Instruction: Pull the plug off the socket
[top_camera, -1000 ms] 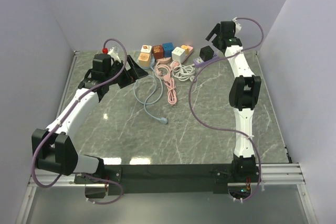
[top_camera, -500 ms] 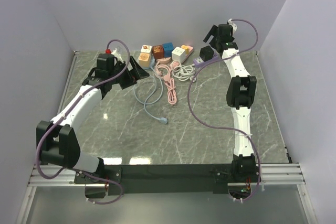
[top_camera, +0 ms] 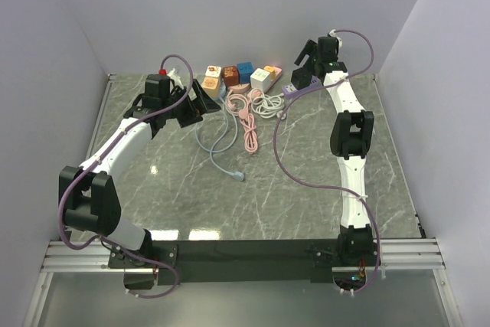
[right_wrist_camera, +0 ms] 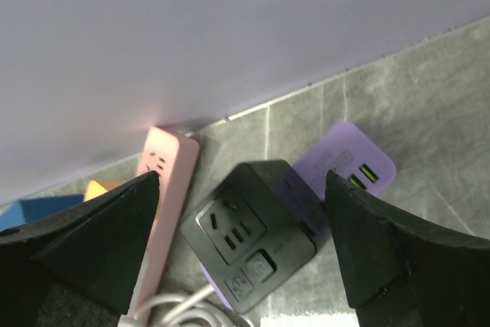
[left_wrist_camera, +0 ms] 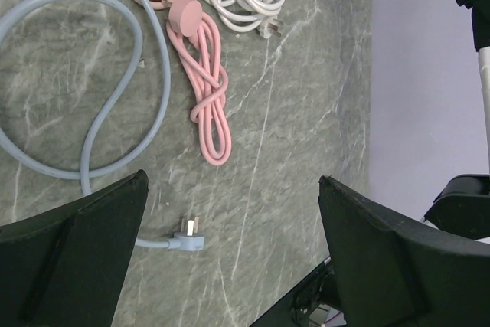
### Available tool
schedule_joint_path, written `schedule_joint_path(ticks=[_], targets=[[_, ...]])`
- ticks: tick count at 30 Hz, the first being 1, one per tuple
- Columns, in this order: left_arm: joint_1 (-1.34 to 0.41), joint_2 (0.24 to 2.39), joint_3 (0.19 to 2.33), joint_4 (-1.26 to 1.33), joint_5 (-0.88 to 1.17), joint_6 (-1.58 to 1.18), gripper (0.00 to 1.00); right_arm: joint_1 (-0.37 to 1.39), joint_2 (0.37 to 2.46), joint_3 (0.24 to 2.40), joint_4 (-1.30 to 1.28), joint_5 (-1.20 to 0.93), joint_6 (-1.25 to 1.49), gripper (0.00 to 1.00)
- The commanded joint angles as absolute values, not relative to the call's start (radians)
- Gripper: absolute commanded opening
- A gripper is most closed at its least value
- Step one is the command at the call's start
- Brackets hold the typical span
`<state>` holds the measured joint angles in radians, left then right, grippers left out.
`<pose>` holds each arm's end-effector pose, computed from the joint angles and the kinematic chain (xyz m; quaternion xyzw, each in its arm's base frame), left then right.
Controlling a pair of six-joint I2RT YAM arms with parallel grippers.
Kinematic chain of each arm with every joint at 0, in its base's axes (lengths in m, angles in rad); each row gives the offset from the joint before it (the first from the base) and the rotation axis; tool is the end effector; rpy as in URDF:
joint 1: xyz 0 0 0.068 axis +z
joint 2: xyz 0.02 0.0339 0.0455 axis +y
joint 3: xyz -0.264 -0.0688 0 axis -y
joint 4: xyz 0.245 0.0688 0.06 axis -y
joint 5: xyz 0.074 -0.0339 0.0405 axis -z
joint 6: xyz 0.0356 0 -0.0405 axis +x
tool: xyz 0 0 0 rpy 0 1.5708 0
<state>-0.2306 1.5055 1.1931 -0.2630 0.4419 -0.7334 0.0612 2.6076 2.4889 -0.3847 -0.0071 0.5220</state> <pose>0.3309 -0.0933 0.3010 -0.1119 0.8564 -0.3866 0.3235 0.5925 0.0366 0.2256 0.1948 0.8386 0.1492 0.4864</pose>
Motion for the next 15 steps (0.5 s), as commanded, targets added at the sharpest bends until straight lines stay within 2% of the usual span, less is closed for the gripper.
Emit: schedule_joint_path(ticks=[1,15], targets=[[-0.235,1.514,1.232,-0.244,0.477,-0.71,1.0,0.072,2.617,2.519,-0.449,-0.022,0.476,0.95],[-0.235,1.424,1.149,-0.245,0.45,-0.729,0.99,0.075,2.608,2.526,-0.555,-0.104,0.456,0.94]])
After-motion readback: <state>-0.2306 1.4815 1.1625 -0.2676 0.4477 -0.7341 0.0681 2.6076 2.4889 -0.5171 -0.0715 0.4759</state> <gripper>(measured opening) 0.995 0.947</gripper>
